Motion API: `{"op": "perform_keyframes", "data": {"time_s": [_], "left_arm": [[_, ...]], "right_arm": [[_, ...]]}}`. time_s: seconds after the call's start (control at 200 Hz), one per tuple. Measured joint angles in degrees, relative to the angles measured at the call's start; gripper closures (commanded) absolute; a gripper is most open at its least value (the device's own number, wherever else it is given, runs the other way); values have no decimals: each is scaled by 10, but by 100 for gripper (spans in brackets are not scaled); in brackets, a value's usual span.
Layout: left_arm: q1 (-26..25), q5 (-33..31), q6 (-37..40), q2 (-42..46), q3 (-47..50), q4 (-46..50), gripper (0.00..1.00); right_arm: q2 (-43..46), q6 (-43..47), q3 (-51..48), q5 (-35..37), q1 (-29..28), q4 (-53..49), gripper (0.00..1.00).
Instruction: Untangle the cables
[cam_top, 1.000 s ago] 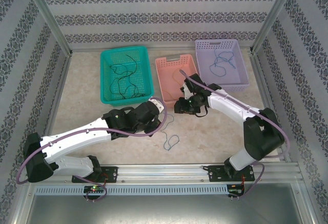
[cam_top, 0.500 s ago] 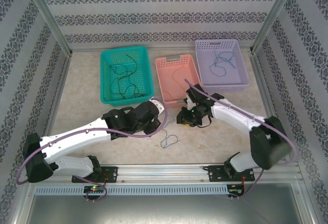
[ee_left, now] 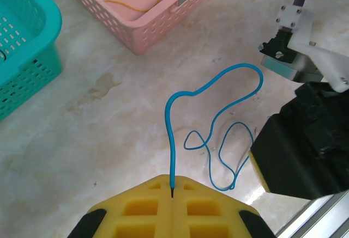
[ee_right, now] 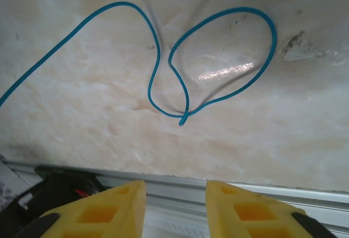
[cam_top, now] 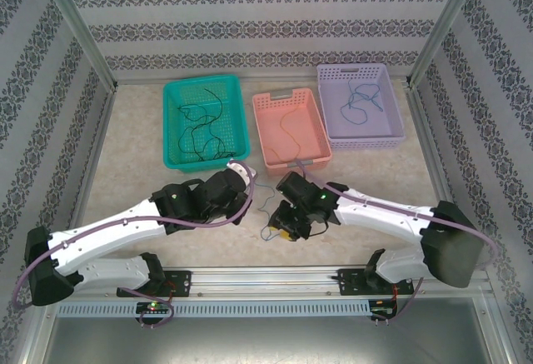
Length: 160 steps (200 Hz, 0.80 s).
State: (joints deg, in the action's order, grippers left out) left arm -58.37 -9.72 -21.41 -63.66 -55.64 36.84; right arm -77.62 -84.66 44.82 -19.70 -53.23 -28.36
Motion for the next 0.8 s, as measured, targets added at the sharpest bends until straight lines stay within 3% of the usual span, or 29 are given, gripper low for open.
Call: {"op": "perform_keyframes", "data": {"time_s": [0.355, 0.799], "left_arm": [[0, 1, -12, 31, 10, 0, 100], [0, 2, -19, 31, 10, -1, 100]], "right_arm": [[-80, -146, 0, 29, -41, 68, 71], [-139, -155, 4, 33, -43, 82, 76]]}}
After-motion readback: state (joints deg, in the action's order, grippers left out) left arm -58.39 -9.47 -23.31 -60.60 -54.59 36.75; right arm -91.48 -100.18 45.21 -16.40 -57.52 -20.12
